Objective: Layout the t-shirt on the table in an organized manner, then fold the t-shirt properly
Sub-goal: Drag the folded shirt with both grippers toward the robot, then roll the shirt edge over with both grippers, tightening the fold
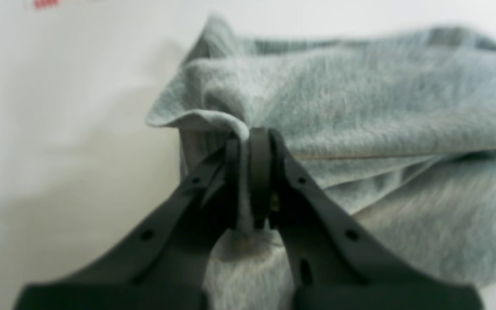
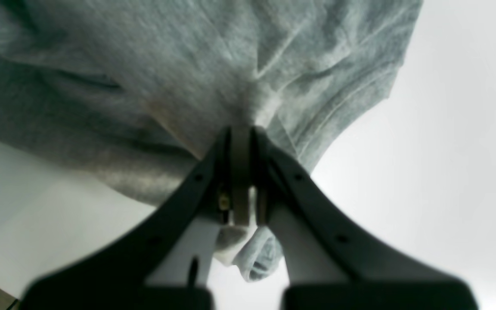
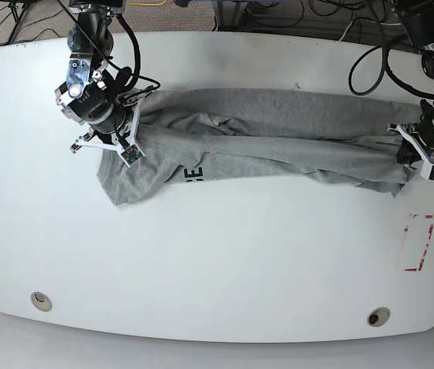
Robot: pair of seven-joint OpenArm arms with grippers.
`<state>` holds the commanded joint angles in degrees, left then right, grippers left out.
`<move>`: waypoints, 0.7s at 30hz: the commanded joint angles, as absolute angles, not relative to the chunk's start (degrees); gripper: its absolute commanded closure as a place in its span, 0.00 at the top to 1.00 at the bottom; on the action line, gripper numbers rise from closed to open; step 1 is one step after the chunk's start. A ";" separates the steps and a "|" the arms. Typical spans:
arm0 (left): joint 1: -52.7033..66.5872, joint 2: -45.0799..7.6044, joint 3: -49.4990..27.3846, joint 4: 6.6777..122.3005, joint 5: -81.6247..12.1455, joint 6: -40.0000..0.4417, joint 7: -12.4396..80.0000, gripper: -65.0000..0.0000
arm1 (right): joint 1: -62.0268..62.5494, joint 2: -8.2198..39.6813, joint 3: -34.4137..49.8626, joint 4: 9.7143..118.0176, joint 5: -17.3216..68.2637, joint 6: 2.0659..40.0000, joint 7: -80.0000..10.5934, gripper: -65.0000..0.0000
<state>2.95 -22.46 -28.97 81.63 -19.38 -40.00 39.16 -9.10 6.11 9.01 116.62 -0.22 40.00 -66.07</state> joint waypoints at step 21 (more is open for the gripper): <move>-5.32 -22.29 -34.33 91.03 -19.74 -40.00 53.23 0.58 | -8.57 5.14 9.01 116.62 -0.31 40.00 -65.98 0.06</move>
